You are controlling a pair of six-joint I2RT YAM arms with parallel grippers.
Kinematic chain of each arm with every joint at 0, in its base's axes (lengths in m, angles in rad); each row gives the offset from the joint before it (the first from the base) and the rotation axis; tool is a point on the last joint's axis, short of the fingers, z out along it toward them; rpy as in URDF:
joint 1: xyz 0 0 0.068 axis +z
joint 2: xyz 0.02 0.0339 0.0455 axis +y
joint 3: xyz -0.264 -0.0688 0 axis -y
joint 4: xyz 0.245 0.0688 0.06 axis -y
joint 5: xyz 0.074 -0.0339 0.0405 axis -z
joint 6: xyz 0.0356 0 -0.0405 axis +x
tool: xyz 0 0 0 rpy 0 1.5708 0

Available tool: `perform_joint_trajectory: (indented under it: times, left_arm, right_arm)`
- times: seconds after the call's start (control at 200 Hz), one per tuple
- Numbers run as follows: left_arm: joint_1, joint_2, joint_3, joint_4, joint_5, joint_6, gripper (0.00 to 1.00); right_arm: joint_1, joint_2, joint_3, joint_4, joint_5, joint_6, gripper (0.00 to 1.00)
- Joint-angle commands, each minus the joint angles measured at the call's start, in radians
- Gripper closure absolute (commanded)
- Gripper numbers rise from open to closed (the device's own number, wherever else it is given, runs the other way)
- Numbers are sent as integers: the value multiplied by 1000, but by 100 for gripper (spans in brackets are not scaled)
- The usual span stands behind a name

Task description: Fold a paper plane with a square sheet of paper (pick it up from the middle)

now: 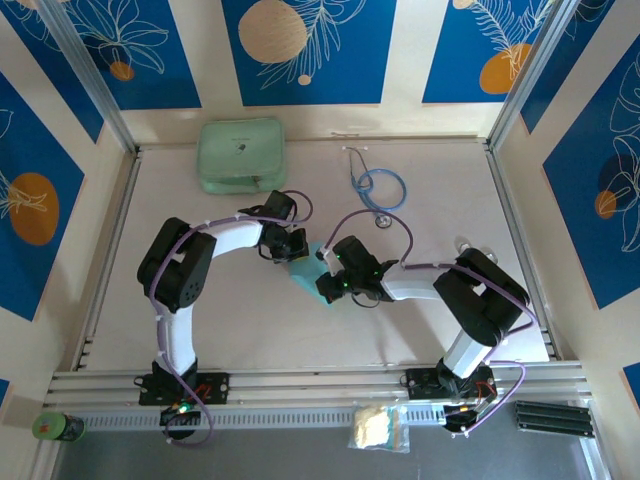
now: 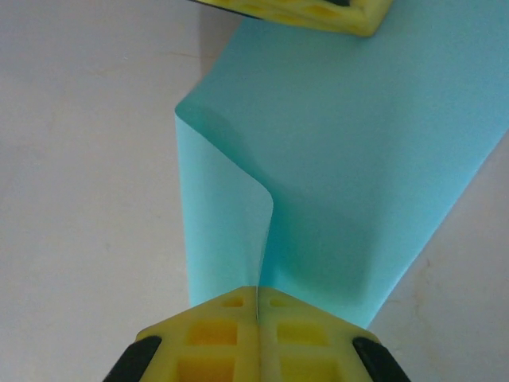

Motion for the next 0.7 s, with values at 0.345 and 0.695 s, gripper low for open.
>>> perform_joint_trajectory:
  times: [0.345,0.695]
  left_arm:
    - [-18,56,1,-58,-8,24,98]
    - [-20,57,4,-58,-5,26,99]
  right_arm:
    - [16,-13,34,-43,73,12,100]
    - [16,4,50,-53,62,-3,100]
